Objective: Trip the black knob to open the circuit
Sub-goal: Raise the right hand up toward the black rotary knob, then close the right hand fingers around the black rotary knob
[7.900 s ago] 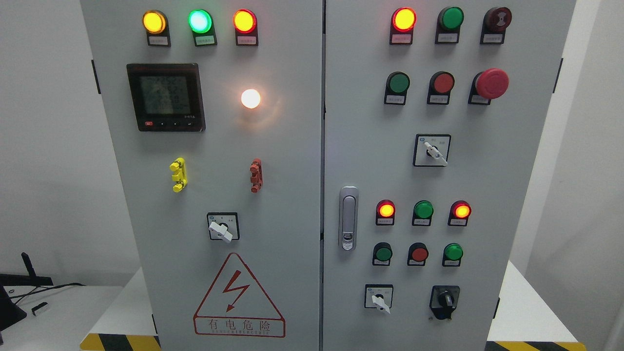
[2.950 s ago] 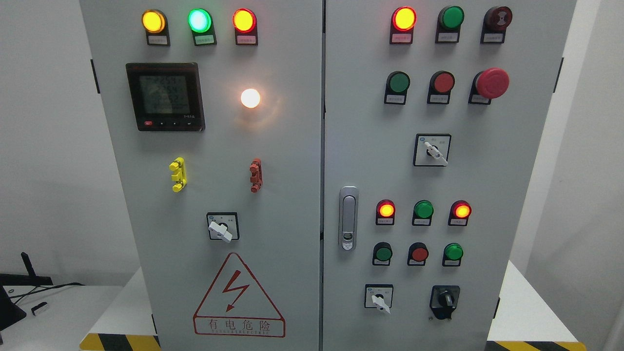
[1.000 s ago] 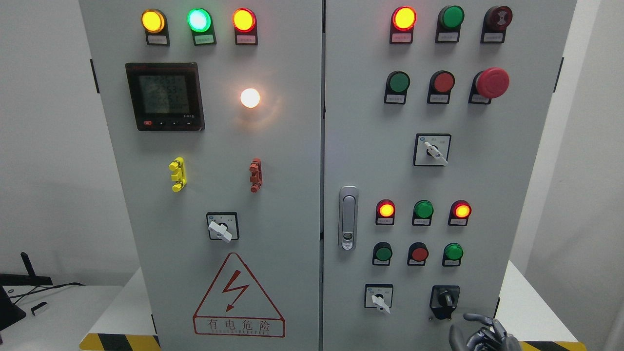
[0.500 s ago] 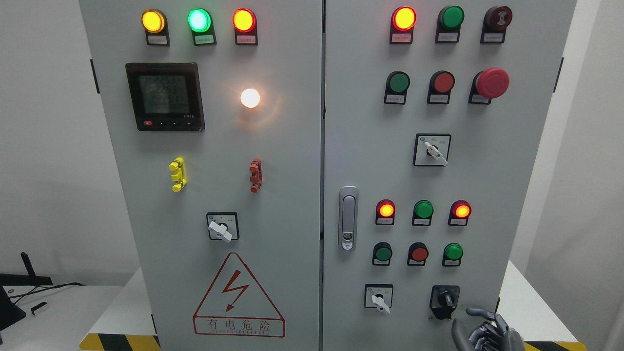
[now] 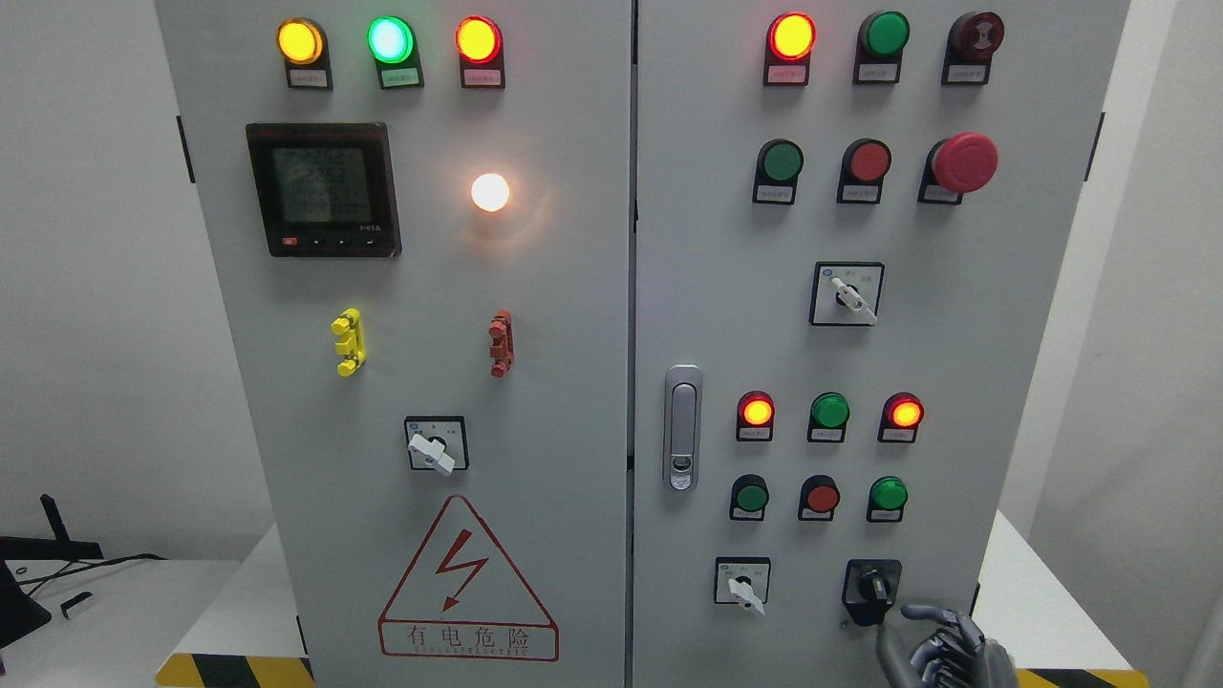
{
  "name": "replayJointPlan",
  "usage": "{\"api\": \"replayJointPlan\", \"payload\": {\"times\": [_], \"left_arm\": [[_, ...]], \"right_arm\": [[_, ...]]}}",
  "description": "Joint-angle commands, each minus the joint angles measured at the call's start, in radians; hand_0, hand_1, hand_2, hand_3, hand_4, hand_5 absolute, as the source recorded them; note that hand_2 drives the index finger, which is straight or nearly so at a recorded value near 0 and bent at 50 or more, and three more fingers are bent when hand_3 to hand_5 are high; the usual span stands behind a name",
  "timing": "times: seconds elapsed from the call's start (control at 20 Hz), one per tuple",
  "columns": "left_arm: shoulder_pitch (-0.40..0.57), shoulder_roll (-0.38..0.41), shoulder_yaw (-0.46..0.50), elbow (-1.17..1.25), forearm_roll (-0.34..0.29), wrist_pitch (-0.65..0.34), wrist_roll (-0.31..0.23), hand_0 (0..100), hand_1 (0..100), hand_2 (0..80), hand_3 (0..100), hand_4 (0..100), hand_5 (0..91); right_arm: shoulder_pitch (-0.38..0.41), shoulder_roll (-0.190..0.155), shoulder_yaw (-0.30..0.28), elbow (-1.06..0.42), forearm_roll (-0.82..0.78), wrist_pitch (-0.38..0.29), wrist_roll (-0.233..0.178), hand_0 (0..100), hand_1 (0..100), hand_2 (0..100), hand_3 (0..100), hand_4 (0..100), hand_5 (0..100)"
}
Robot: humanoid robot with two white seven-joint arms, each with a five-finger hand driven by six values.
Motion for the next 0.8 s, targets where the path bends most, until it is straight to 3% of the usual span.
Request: {"api": "replayJointPlan", "payload": {"times": [0.0, 0.75], "left_arm": [[0.000, -0.001, 0.000, 0.000, 0.005, -0.001, 0.000, 12, 39, 0.0, 0, 0, 0.0], [0.000, -0.001, 0.000, 0.000, 0.005, -0.001, 0.000, 12, 39, 0.0, 0, 0, 0.0]], "right_arm": [[-0.004, 0.031, -0.007, 0.008, 0.000, 0.001, 0.001, 40, 70, 44, 85, 95, 100], [-0.018, 0.031, -0.005, 0.008, -0.002, 0.001, 0.001, 40, 71, 46, 86, 95, 100]]}}
